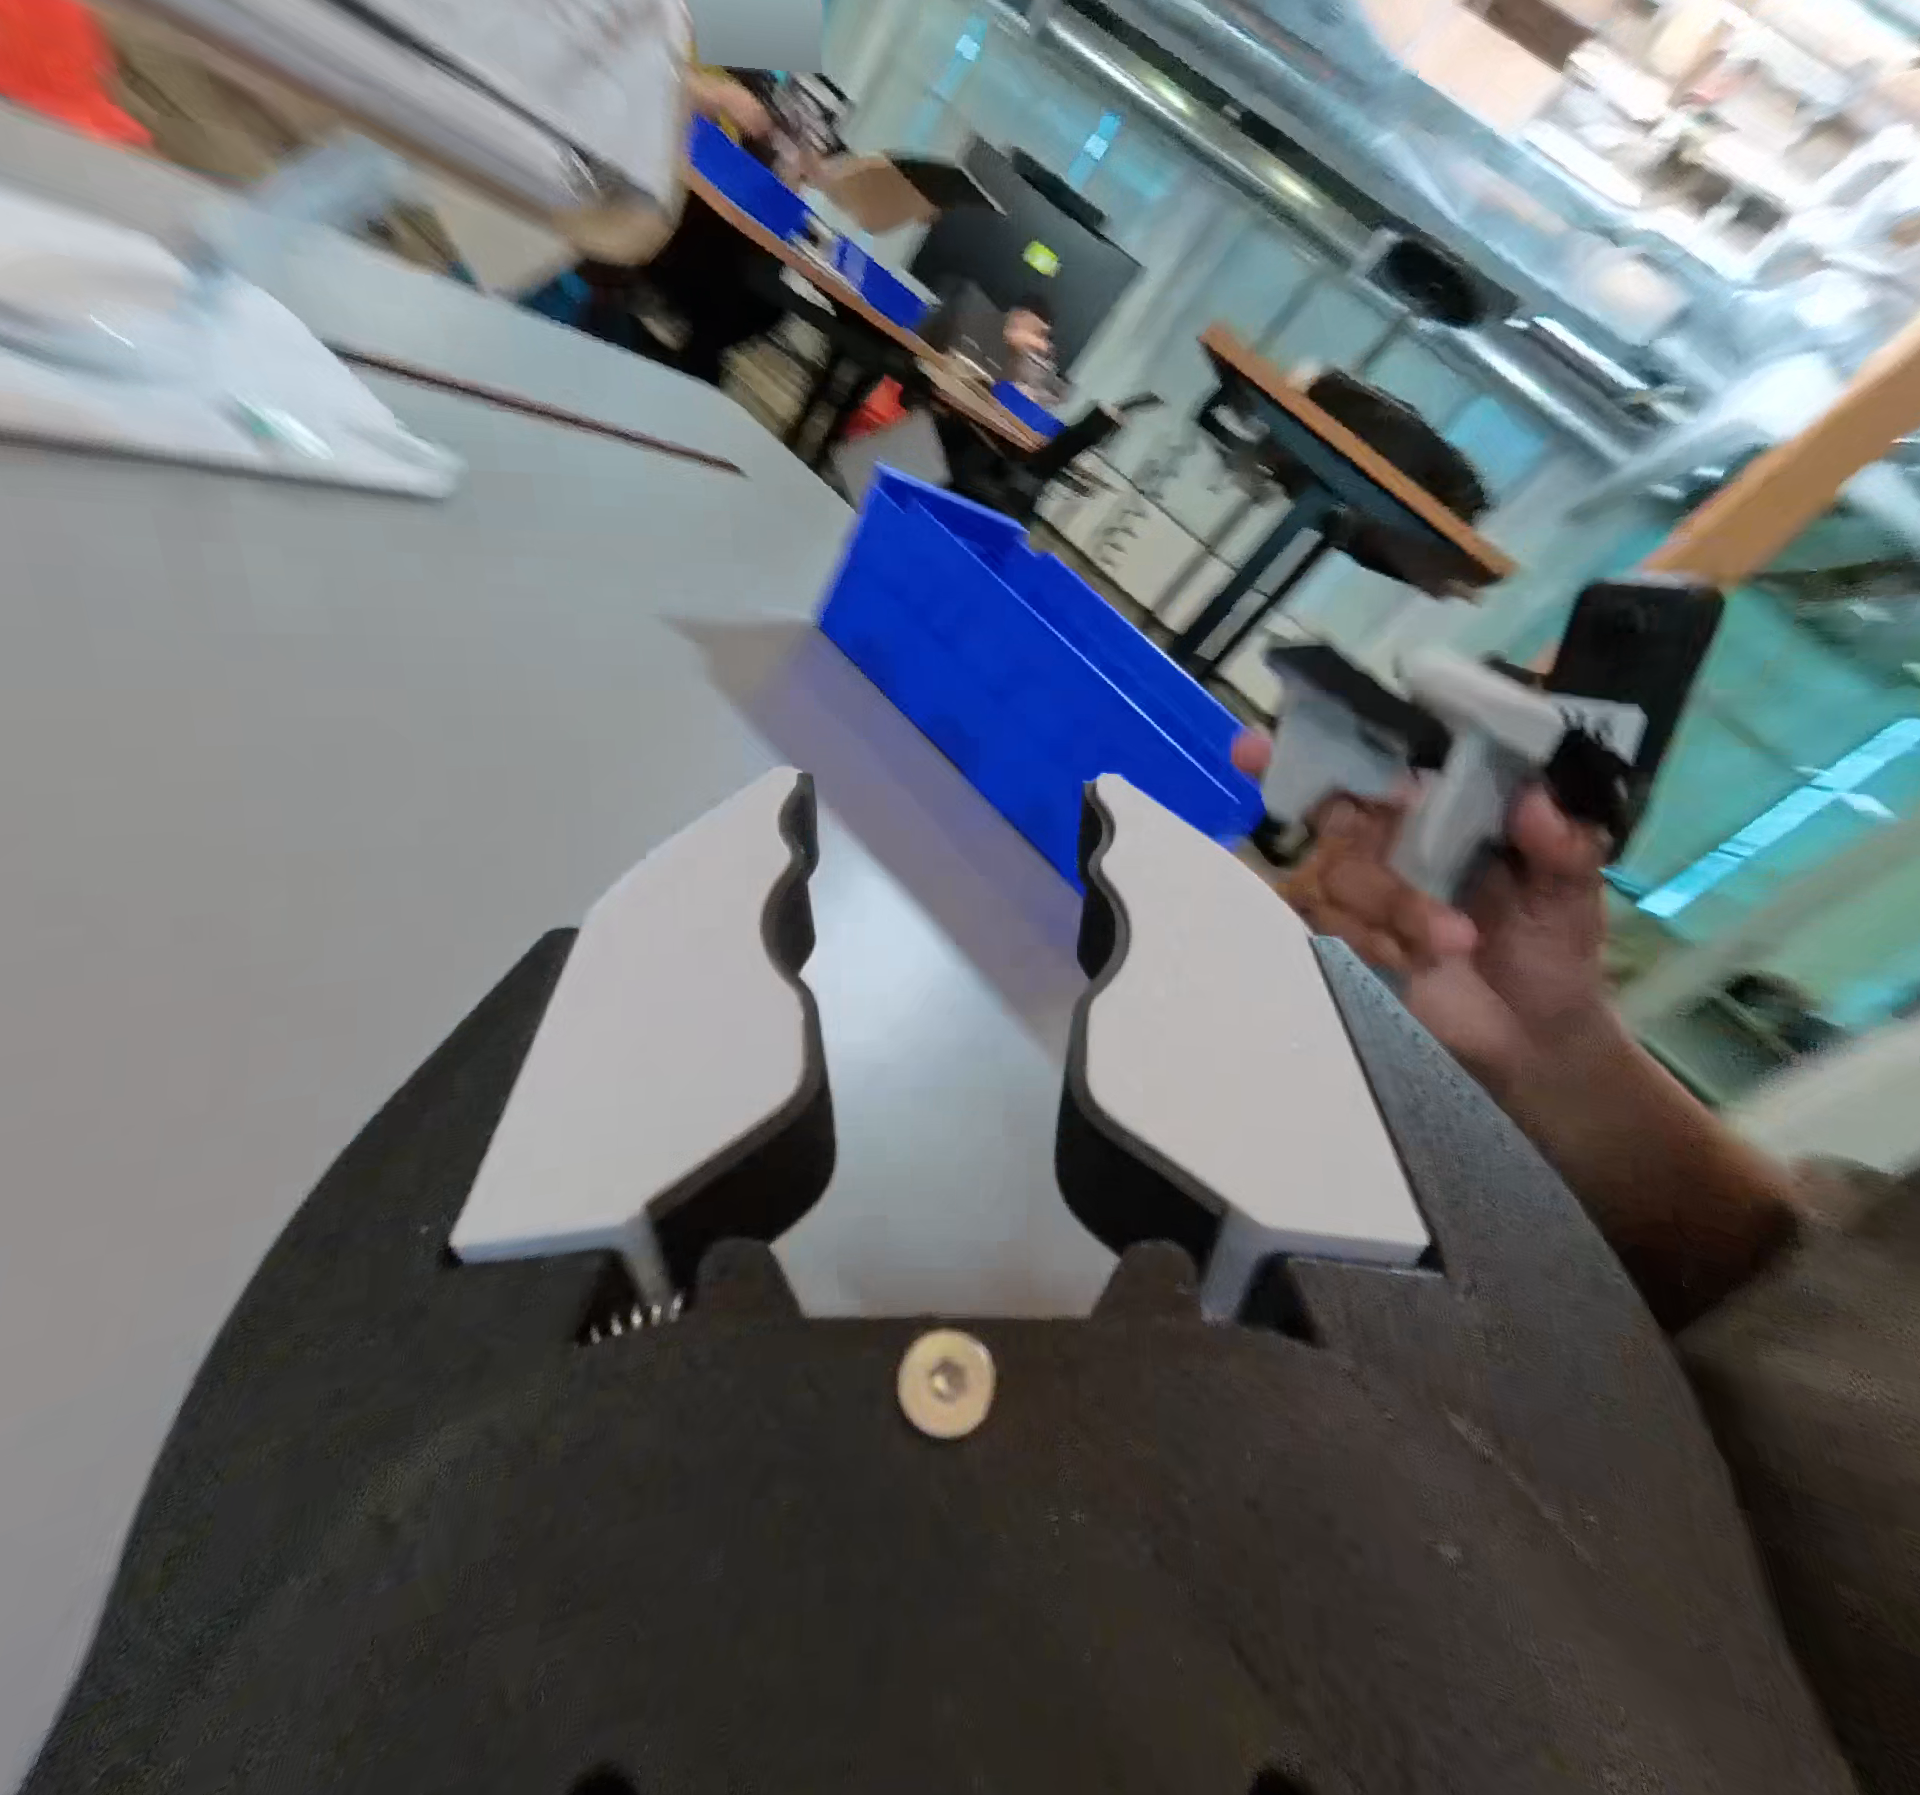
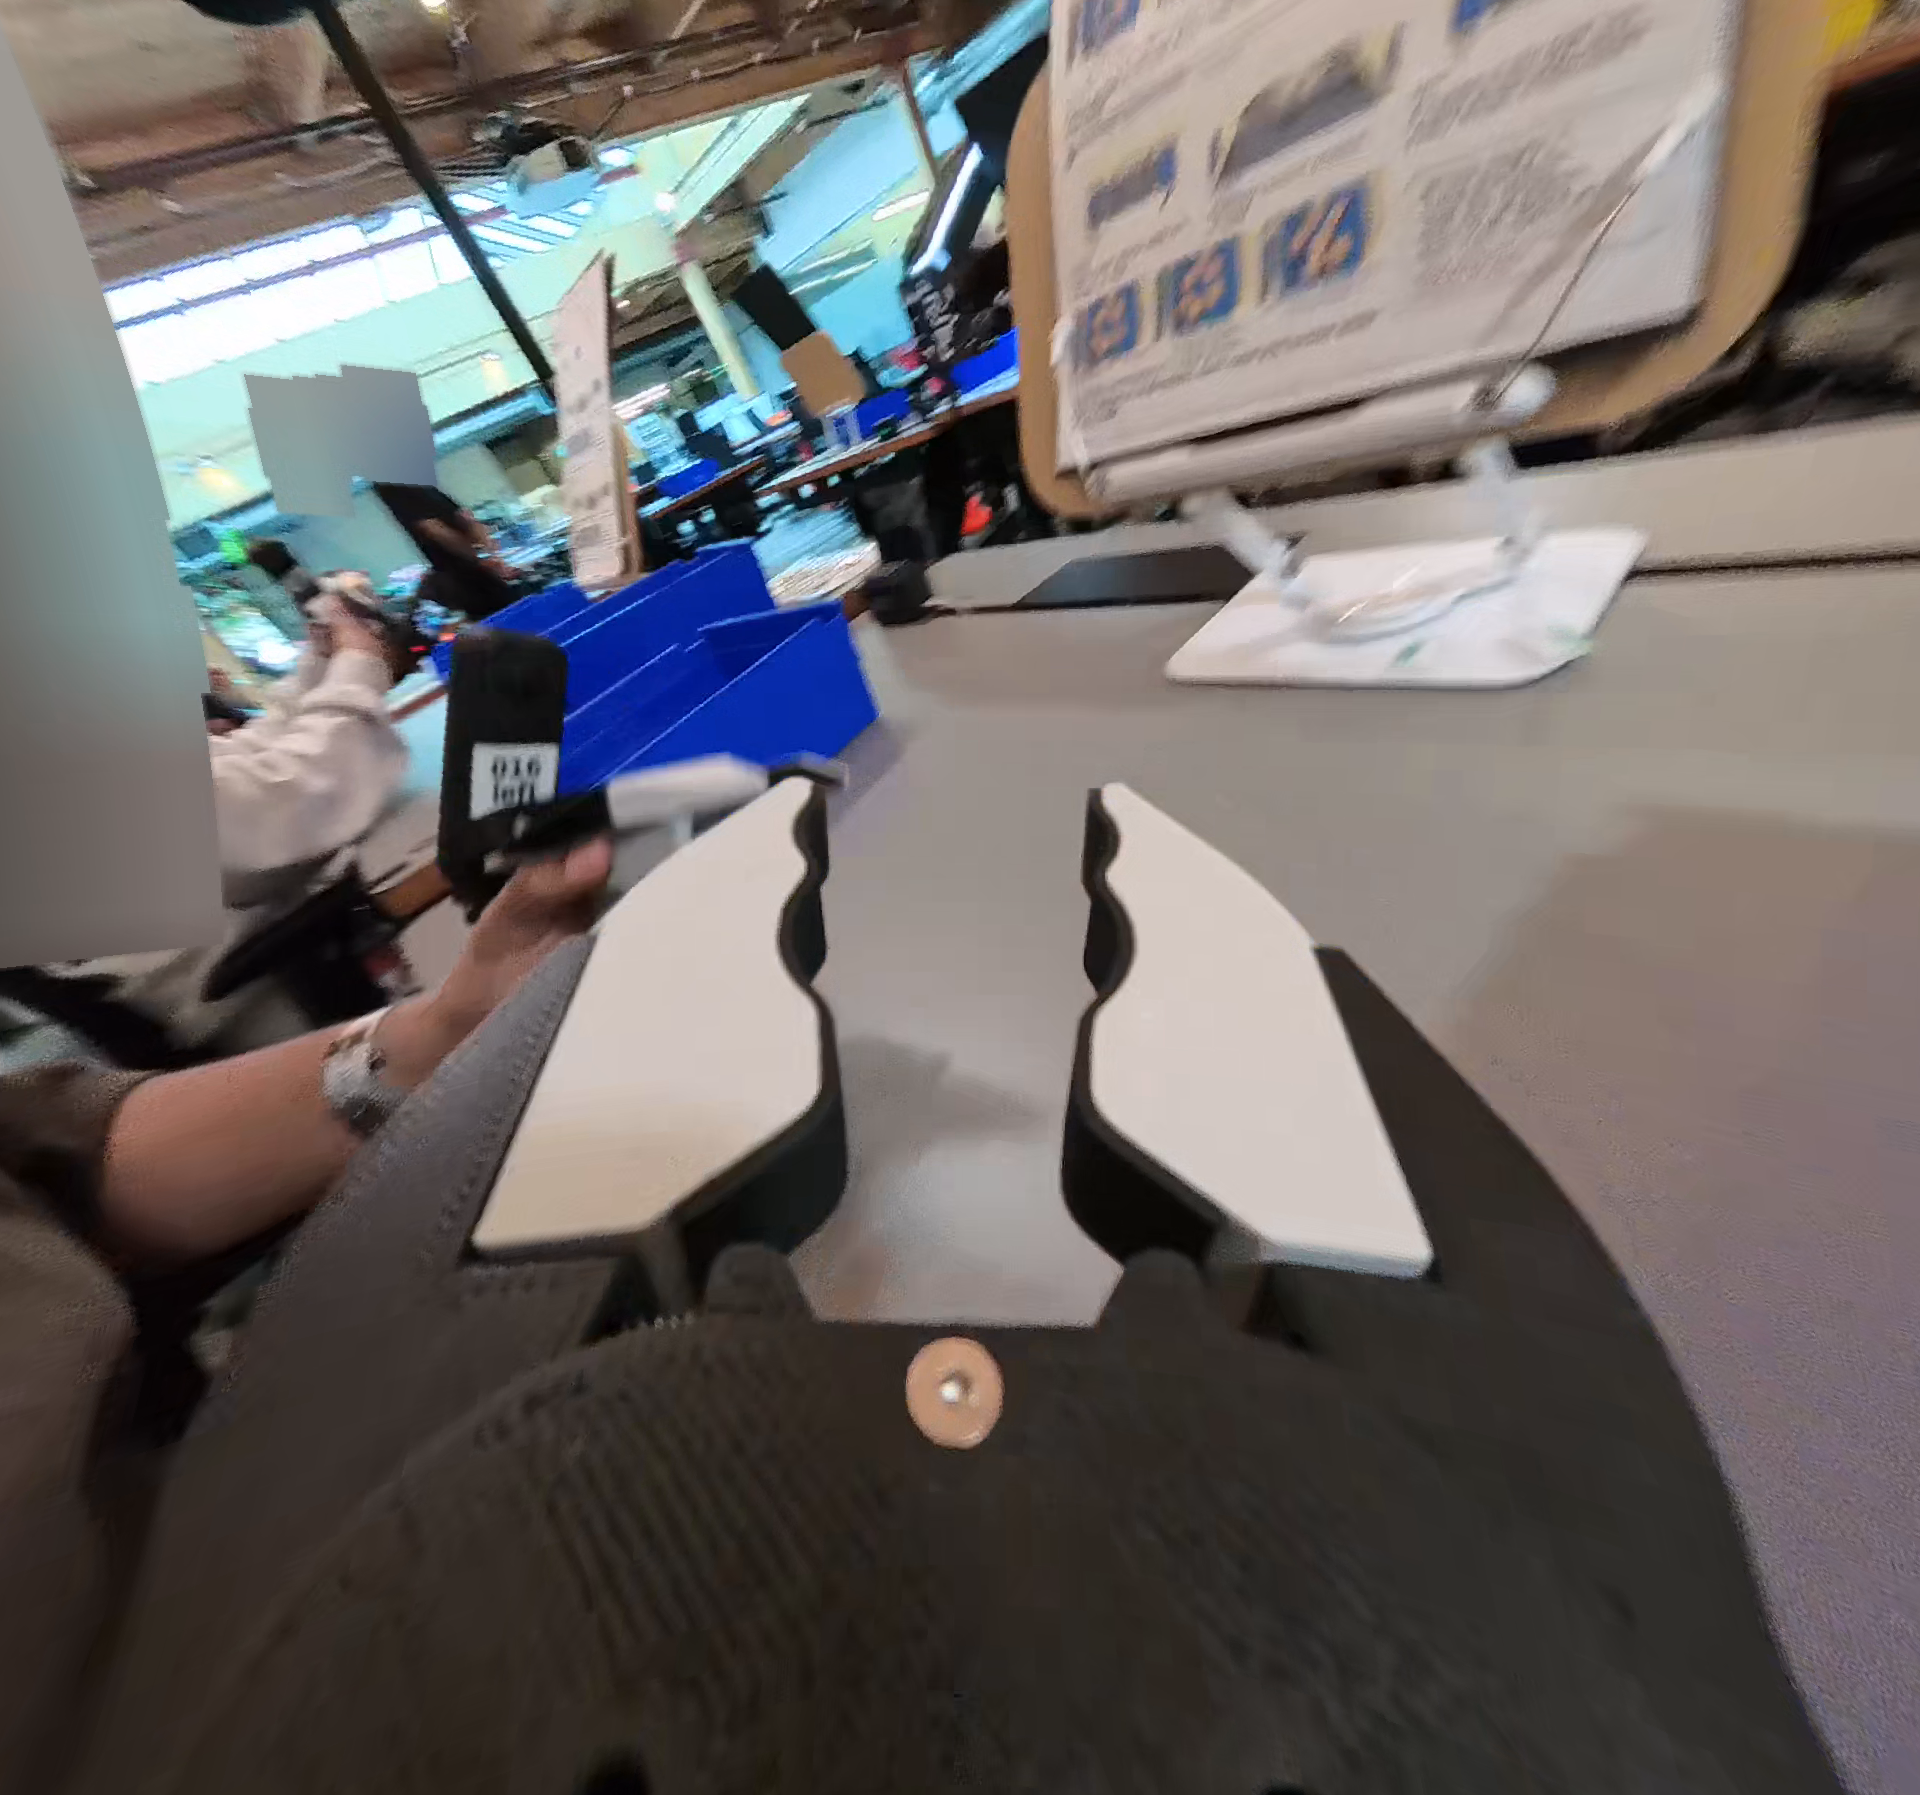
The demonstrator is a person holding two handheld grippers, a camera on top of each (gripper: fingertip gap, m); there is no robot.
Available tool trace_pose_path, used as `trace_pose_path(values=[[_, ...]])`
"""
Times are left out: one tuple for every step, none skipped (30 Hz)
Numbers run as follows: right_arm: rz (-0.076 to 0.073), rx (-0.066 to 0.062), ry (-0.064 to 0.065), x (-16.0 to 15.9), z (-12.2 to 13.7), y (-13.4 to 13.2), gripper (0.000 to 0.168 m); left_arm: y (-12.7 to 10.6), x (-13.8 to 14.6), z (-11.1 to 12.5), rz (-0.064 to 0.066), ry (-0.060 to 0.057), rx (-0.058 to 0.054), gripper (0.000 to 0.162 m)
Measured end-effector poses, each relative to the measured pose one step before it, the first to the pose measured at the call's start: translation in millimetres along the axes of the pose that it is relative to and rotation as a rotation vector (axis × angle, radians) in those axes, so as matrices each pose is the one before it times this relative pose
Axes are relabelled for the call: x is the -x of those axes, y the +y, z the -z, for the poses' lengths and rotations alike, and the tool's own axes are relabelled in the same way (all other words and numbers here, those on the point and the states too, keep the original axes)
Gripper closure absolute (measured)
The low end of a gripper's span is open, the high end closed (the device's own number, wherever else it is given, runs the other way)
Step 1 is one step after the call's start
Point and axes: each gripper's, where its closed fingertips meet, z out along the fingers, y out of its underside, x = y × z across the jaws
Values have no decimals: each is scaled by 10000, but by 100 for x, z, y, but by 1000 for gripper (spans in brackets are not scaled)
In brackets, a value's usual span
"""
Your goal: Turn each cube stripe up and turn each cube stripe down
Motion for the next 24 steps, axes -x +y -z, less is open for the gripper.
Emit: trace_pose_path(values=[[-438, 275, -285, 361, -666, 1360, 119, -1664, 651, 815, -256, -510, -510, 113], [-375, 346, -244, 188, -569, 1235, 118, -2452, 673, 1103, -126, -396, -752, 113], [-256, 338, -146, -14, -406, 943, 117, -3277, 737, 1359, -280, -400, -974, 114], [-117, 211, -23, -195, -208, 573, 117, -3683, 1245, 1408, -539, -681, -941, 114], [1, 52, 89, -333, -27, 240, 117, -3726, 1990, 1341, -694, -1044, -779, 114], [84, -26, 132, -390, 82, 68, 118, -3376, 2631, 1110, -707, -1245, -550, 115], [121, -7, 125, -383, 108, 51, 118, -2597, 3019, 807, -681, -1230, -195, 114], [122, 38, 109, -362, 88, 108, 119, -1616, 3236, 521, -655, -1162, 163, 112], [82, 59, 81, -296, 30, 130, 119, -676, 3264, 243, -622, -1030, 369, 109], [30, 59, 29, -178, -18, 156, 119, 242, 3060, -46, -574, -817, 519, 107], [-2, 50, -18, -59, -71, 145, 119, 1173, 2889, -337, -514, -733, 751, 108], [-16, 52, -37, 7, -107, 158, 119, 1873, 2682, -651, -372, -708, 939, 107], [-11, 66, -37, 45, -132, 169, 119, 2070, 2457, -886, -225, -720, 950, 107], [0, 85, -12, 51, -137, 204, 119, 1650, 2150, -965, -52, -747, 596, 109], [12, 96, 24, 18, -122, 218, 119, 934, 1672, -900, 84, -619, 118, 115], [28, 76, 23, 29, -85, 174, 119, 671, 1018, -873, -22, -326, 86, 116], [36, 36, 10, 50, -42, 114, 120, 763, 712, -928, -110, -241, 304, 116], [28, 10, 7, 48, -3, 62, 120, 908, 484, -926, -146, -206, 554, 113], [2, -2, 9, 36, -1, 11, 120, 997, 349, -831, -98, -218, 642, 107], [-26, -16, -2, 23, 8, -16, 120, 918, 326, -684, -5, -268, 534, 105], [-39, -30, -10, 27, 12, -40, 121, 801, 151, -537, -7, -187, 369, 106], [-45, -23, 5, -23, -3, -18, 121, 679, 202, -456, -27, -226, 214, 105], [-64, -16, 32, -64, -13, -21, 121, 663, 163, -456, -134, -179, 196, 102], [-87, -20, 63, -132, -1, -24, 121, 681, 71, -467, -184, -132, 262, 102]])
